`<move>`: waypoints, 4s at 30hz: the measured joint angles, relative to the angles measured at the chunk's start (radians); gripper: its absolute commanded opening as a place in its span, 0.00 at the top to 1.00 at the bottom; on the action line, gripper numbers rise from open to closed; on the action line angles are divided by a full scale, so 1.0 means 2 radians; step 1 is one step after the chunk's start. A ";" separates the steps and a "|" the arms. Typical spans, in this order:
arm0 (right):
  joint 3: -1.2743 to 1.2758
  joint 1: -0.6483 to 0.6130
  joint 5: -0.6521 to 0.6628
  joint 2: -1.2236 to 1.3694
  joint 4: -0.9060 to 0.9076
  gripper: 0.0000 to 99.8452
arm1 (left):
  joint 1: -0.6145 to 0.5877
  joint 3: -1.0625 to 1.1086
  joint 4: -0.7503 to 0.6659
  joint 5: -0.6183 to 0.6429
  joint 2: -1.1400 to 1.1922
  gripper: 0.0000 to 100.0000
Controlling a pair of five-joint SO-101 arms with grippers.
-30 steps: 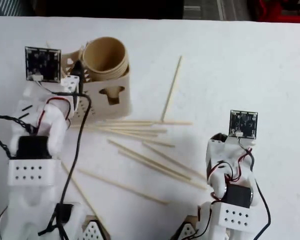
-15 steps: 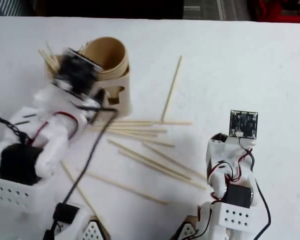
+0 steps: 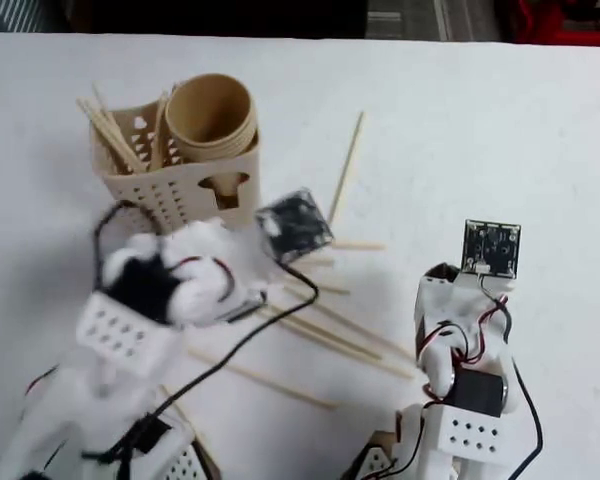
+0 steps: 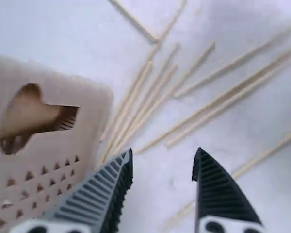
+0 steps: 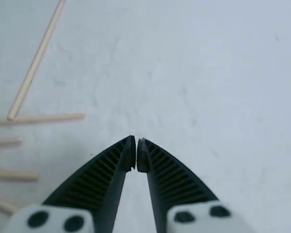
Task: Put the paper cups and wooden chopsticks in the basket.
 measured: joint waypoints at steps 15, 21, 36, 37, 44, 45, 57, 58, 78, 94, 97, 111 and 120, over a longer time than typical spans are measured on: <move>0.000 0.044 0.000 0.000 0.000 0.98 | 0.089 0.016 -0.153 -0.032 0.263 0.77; 0.000 0.046 0.000 0.000 0.000 0.98 | 0.105 -0.002 -0.186 -0.032 0.366 0.77; 0.000 0.046 0.000 0.000 0.000 0.98 | 0.122 -0.176 -0.061 -0.031 0.527 0.96; 0.000 0.046 0.000 0.000 0.000 0.98 | 0.123 -0.185 -0.052 -0.031 0.534 0.98; 0.000 0.046 0.000 0.000 0.000 0.98 | 0.124 -0.211 -0.022 -0.031 0.554 0.98; 0.000 0.046 0.000 0.000 0.000 0.98 | 0.124 -0.213 -0.018 -0.031 0.554 0.98; 0.000 0.046 0.000 0.000 0.000 0.98 | 0.121 -0.215 0.051 -0.015 0.512 0.98; 0.000 0.046 0.000 0.000 0.000 0.98 | 0.121 -0.215 0.057 -0.015 0.502 0.98; 0.000 0.046 0.000 0.000 0.000 0.98 | 0.024 -0.214 0.106 -0.001 0.294 0.98; 0.000 0.046 0.000 0.000 0.000 0.98 | -0.080 -0.345 0.086 0.106 0.122 0.98; 0.000 0.046 0.000 0.000 0.000 0.98 | -0.101 -0.365 0.048 0.127 0.118 0.98; 0.000 0.046 0.000 0.000 0.000 0.98 | -0.174 -0.368 -0.170 0.233 0.117 0.98; 0.000 0.046 0.000 0.000 0.000 0.98 | -0.230 -0.245 -0.299 0.235 0.117 0.98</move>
